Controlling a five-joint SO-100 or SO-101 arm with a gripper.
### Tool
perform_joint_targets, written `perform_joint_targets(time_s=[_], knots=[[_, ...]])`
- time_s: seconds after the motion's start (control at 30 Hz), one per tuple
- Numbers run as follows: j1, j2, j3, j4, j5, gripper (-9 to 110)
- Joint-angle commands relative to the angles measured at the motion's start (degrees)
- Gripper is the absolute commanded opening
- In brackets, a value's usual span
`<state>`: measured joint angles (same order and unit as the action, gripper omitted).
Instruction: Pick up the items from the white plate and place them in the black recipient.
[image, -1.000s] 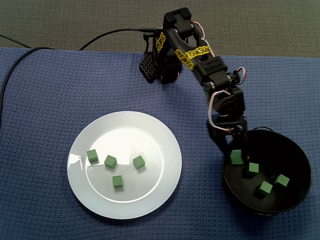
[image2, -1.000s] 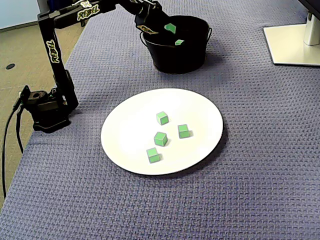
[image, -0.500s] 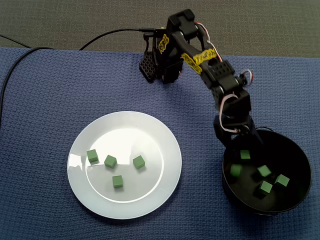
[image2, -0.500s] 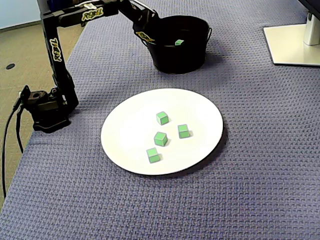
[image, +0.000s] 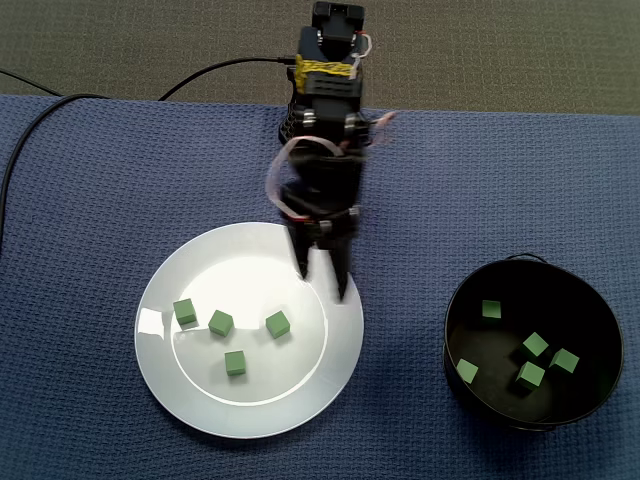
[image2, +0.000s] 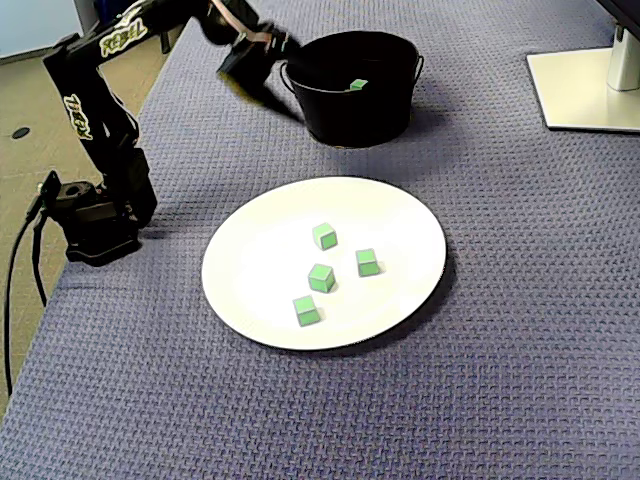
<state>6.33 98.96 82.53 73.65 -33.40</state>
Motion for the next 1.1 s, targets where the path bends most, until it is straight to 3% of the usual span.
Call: perform_joint_targets(time_s=[0.0, 0.3, 0.67, 1.07], knots=[[4.04, -3.69, -1.67, 5.54, 5.1, 26], [4.66, -20.13, -5.01, 9.49, 5.8, 34], [10.11, -33.4, -16.0, 9.84, -9.4, 37], [8.26, -41.66, -16.79, 3.16, -7.38, 34]])
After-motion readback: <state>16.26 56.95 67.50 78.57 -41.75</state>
